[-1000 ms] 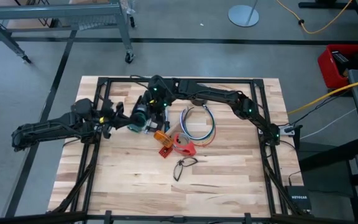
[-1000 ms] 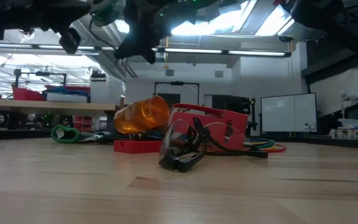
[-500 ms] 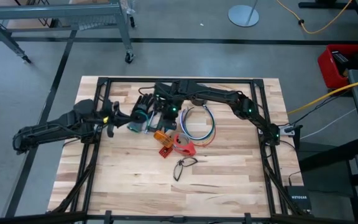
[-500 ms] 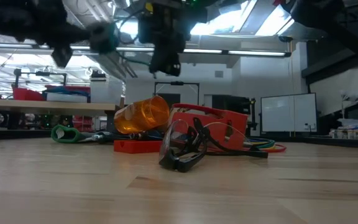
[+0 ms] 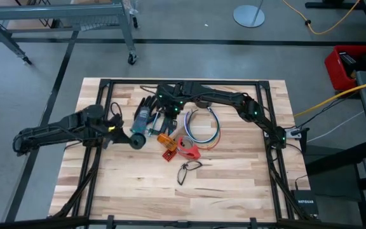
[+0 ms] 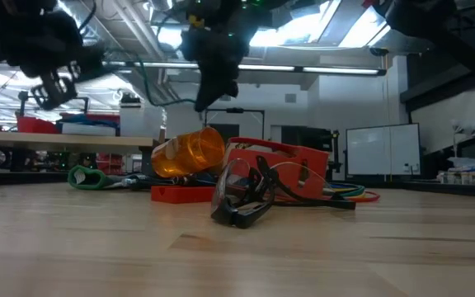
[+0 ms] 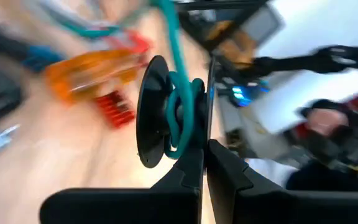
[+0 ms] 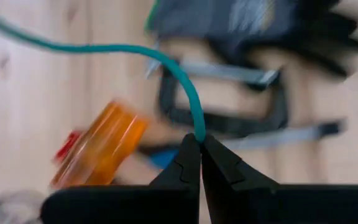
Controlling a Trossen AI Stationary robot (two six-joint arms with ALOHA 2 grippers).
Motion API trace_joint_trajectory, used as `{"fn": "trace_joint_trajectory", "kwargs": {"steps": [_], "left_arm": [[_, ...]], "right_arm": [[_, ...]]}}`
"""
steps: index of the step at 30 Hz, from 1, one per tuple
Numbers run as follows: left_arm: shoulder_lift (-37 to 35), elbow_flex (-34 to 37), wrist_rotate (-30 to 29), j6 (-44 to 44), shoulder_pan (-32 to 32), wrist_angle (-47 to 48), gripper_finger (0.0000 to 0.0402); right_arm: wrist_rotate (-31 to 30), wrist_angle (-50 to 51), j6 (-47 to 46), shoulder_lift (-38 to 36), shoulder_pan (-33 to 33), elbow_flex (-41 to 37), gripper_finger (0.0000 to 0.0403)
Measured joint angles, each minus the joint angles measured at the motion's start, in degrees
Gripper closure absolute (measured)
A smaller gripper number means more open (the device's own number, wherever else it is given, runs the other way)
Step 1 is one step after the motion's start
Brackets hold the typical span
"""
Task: Coil cords
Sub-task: Uncoil the green wire from the spool
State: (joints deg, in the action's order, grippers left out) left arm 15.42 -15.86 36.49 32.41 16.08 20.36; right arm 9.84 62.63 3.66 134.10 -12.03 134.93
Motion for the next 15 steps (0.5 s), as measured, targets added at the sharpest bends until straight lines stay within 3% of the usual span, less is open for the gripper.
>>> {"fn": "trace_joint_trajectory", "kwargs": {"steps": [6,11,15], "left_arm": [[0.0,0.0,0.9,-1.8,-2.2,-16.4,0.0401],[0.0,0.0,0.1,-6.4,-2.6,-32.8,0.0401],[-0.2,0.0,-4.5,-11.4,-2.6,-38.8,0.0401]], "right_arm": [[-2.6,-10.1,-0.4,0.0,0.0,0.0,0.0399],[1.9,-9.8,-0.6,0.0,0.0,0.0,0.0400],[7.4,-5.9,-2.1,0.0,0.1,0.0,0.0399]]}}
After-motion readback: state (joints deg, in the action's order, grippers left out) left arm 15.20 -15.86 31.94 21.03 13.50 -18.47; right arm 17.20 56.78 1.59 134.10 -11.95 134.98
